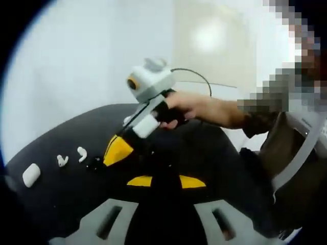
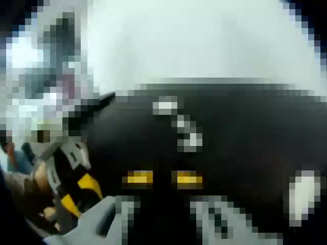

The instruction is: Pick up three earphones and place each one into its charging case using tactile feedback, ensure that each earphone is properly inserted and securely positioned inside the case.

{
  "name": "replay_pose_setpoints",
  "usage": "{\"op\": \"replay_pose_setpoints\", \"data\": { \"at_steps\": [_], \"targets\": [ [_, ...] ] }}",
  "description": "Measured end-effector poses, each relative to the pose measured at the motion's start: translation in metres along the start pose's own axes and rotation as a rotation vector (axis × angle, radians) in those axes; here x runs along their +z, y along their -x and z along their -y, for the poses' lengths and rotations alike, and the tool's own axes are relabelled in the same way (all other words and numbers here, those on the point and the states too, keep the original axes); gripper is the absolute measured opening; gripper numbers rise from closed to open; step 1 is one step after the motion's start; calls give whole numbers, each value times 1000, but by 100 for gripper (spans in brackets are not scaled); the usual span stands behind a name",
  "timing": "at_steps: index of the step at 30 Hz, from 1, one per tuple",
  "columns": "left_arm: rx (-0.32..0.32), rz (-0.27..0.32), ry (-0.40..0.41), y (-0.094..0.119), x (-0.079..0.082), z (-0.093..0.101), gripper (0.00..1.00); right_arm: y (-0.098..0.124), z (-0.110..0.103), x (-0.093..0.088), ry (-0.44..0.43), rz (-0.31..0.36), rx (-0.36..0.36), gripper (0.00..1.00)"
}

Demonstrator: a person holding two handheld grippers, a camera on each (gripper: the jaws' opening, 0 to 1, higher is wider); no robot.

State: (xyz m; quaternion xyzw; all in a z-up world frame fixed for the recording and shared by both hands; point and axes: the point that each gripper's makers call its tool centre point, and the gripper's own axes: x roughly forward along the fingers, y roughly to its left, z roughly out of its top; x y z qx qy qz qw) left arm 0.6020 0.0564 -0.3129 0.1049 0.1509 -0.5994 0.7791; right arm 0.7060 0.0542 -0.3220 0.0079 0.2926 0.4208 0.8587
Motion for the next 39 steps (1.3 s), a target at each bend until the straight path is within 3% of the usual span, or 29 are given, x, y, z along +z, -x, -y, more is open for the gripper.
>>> {"op": "replay_pose_setpoints", "data": {
  "at_steps": [2,12,13,15,18,21,24,26,30,35,37,39],
  "targets": [
    [0,0,0,-1,1,0,14,2,1,0,65,-2,-8,14],
    [2,1,3,-4,3,-1,14,36,0,6,575,15,25,13],
    [2,1,4,-4,3,-1,14,39,-2,4,623,6,48,13],
    [3,0,4,-4,2,-1,14,46,-6,-14,710,-88,108,13],
    [5,0,5,-3,2,-1,14,49,0,-26,801,-152,123,13],
    [3,2,13,-3,2,0,14,46,0,-20,719,-113,152,13],
    [2,6,20,-1,1,0,14,45,10,-12,623,-71,129,19],
    [1,7,25,0,0,0,14,49,15,-9,589,-50,114,19],
    [2,6,25,0,-1,0,14,57,30,-7,432,-19,67,18],
    [3,4,21,1,-2,0,14,58,20,-7,215,24,145,18],
    [3,2,21,0,-2,1,14,54,15,-9,109,9,176,18],
    [3,2,22,0,-3,1,14,49,14,-13,107,-7,163,18]
  ]
}}
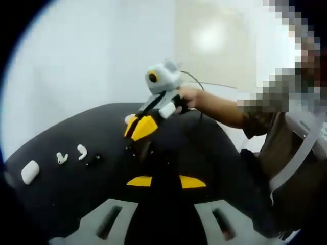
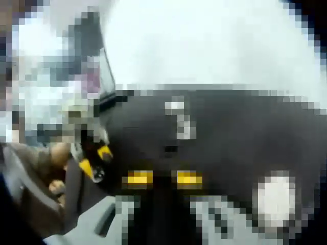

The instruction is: Pick up three earphones and place each one into its charging case using tactile feedback, ensure that each earphone is properly inserted and securely positioned inside the case.

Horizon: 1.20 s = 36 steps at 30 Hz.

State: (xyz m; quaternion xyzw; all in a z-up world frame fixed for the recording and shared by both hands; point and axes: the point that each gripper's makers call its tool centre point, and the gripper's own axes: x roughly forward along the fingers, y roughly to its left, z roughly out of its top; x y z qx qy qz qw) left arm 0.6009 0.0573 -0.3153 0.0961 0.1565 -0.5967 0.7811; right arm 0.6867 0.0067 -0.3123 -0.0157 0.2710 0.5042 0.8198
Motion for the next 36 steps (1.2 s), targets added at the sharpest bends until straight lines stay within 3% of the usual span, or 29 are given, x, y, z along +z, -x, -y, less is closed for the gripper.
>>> {"op": "replay_pose_setpoints", "data": {
  "at_steps": [4,8,12,17,21,24,27,33,36],
  "targets": [
    [0,-1,1,0,-1,0,14,-7,2,-9,31,-47,-44,18],
    [-1,-1,2,0,-1,-1,15,-10,-5,-10,54,-47,-24,12],
    [-3,-1,4,0,-1,-1,15,-6,-7,-7,140,-45,-13,12],
    [-2,-1,5,-1,-1,-1,15,18,-25,31,355,107,-7,12],
    [-1,-2,4,-2,0,-1,15,43,-69,54,706,197,18,12],
    [-1,-3,1,-3,0,0,14,40,-95,45,907,182,58,12],
    [0,-4,0,-3,-1,0,14,33,-105,32,1100,133,57,12],
    [-1,-3,1,-2,-1,-1,15,21,-111,23,1324,71,16,12],
    [-1,-3,3,-1,-1,-1,15,19,-111,21,1353,56,22,12]
  ]
}}
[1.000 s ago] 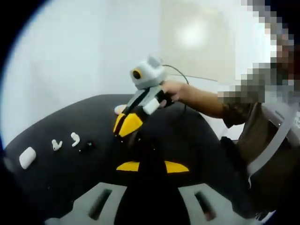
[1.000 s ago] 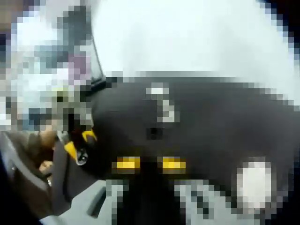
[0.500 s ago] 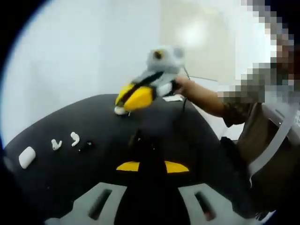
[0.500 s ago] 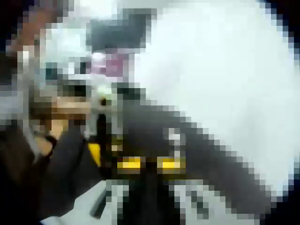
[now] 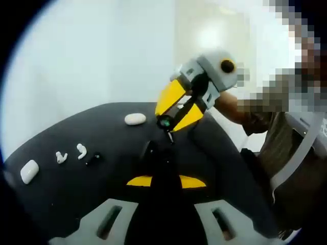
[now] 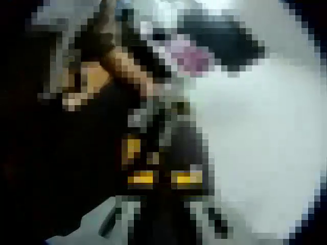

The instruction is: Pick up three earphones and place each one into its charging case using tactile feedback, ensure that each earphone is properly inserted and securely positioned inside the case.

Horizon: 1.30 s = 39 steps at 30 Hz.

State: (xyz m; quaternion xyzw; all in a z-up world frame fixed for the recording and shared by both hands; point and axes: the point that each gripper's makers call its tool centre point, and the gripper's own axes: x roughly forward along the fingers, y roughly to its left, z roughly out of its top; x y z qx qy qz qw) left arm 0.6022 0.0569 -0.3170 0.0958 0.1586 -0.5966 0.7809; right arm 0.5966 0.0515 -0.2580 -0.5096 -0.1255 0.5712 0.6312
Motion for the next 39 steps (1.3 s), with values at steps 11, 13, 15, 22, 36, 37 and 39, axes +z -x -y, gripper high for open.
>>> {"op": "replay_pose_setpoints", "data": {
  "at_steps": [11,13,15,22,36,37,39],
  "targets": [
    [1,-2,-1,-1,0,-1,14,-9,-11,-9,225,-86,68,12],
    [2,-2,-2,-1,0,-1,14,-9,-11,-11,262,-104,79,12],
    [2,-2,-1,-1,0,-1,14,-9,-12,-10,274,-101,89,12],
    [3,-2,-3,-2,0,-2,14,-11,-15,-8,264,-83,95,13],
    [7,-7,-5,-2,-1,-2,15,-4,-22,-5,135,-40,129,13],
    [7,-7,-7,-1,-1,-2,15,-2,-21,-5,127,-37,129,13],
    [6,-7,-7,-1,-1,-2,15,1,-24,-7,32,-18,142,13]
  ]
}}
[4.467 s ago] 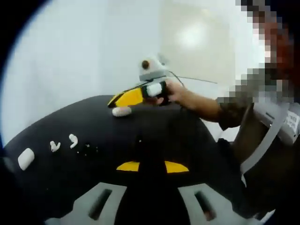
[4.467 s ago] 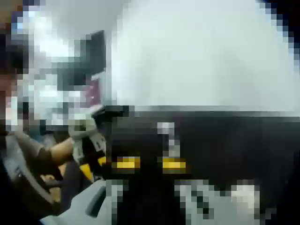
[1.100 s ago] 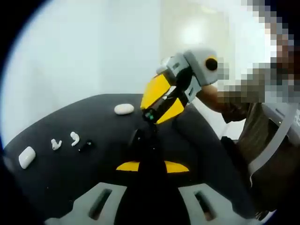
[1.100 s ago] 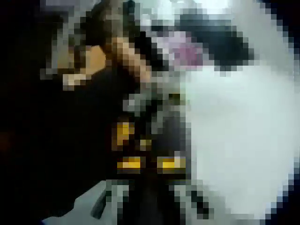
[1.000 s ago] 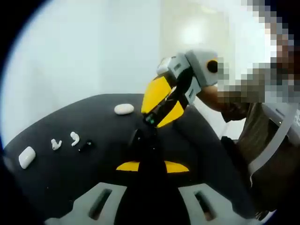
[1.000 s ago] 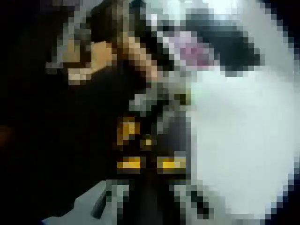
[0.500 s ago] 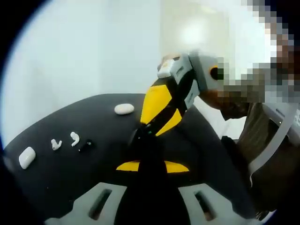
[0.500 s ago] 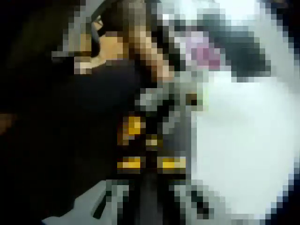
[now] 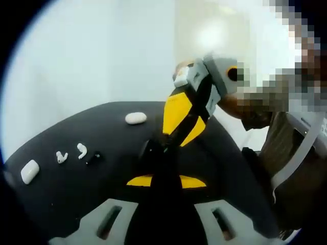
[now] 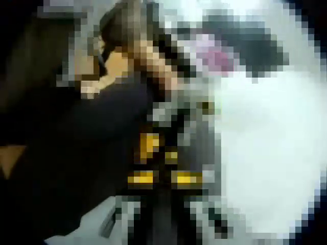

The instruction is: Pick up three earphones and place each one into its charging case using tactile feedback, ensure that each earphone is properly inserted and securely positioned inside the case.

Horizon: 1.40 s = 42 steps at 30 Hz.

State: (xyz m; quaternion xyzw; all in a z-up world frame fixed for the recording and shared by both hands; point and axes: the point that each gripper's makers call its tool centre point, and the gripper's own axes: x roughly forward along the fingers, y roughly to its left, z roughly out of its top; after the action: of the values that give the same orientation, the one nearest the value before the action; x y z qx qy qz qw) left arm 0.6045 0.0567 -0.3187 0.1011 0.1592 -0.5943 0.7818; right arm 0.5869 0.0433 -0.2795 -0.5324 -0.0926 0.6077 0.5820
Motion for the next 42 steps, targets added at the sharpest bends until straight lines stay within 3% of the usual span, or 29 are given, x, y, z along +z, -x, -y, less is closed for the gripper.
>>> {"op": "replay_pose_setpoints", "data": {
  "at_steps": [6,10,11,13,18,22,23,25,32,34,38,40,42],
  "targets": [
    [0,-3,-3,0,0,0,14,4,-6,-20,-494,131,68,22],
    [-1,-3,-4,1,-1,0,14,3,-2,-33,-692,215,64,23],
    [-2,-3,-3,1,-1,0,14,1,0,-36,-776,237,64,24],
    [-1,-3,-6,0,-1,0,14,-5,-1,-36,-832,270,87,24],
    [-1,-6,-10,0,-2,0,14,-21,-8,-23,-875,357,158,27],
    [0,-9,-16,0,-3,0,14,-32,-11,-19,-899,381,198,26],
    [0,-10,-17,1,-3,0,14,-33,-12,-18,-900,394,201,19],
    [1,-11,-18,1,-4,0,14,-34,-11,-17,-912,426,185,18],
    [4,-16,-27,13,-5,-4,20,-26,-14,-20,-899,418,160,18],
    [48,-6,-42,22,-3,-15,19,-24,-16,-23,-888,416,154,18],
    [170,89,-55,43,16,-45,15,-23,-14,-28,-937,446,175,18],
    [239,173,47,53,32,-70,16,-23,-14,-27,-948,447,177,18],
    [247,171,46,53,41,-81,16,-22,-15,-24,-925,448,168,18]
  ]
}}
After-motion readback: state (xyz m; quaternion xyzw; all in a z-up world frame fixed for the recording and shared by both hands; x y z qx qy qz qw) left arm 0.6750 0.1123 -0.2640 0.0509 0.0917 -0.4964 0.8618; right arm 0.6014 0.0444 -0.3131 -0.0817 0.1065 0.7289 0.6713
